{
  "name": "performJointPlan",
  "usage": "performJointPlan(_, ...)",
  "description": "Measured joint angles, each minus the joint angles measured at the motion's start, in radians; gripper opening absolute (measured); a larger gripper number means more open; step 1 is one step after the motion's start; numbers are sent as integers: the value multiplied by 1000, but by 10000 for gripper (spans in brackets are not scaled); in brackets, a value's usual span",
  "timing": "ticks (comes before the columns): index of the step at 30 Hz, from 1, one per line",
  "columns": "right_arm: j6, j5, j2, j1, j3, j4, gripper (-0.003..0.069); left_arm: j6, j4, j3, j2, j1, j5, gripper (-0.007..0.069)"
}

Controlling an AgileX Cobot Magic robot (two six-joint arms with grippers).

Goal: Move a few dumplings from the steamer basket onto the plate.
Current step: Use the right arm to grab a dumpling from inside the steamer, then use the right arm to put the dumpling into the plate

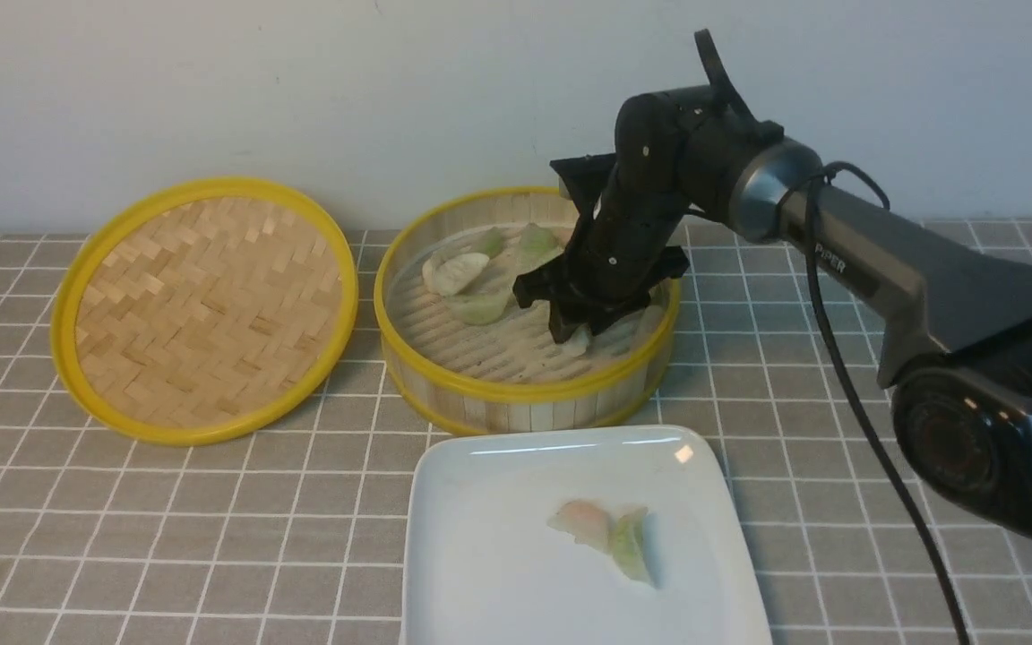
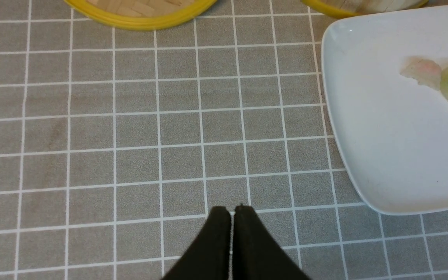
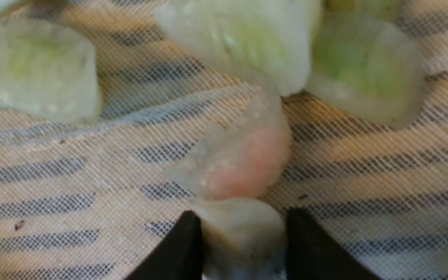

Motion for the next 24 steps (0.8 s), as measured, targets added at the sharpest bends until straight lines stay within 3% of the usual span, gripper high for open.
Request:
performJointPlan(11, -31, 29, -311, 0, 145, 25, 238, -3, -8, 0, 0, 0, 0, -5)
performJointPlan(19, -70, 31, -675, 66, 537, 34, 238, -3, -8, 0, 0, 0, 0, -5)
performJointPlan(24, -80, 31, -754, 130, 748, 42, 238, -3, -8, 0, 0, 0, -15, -5)
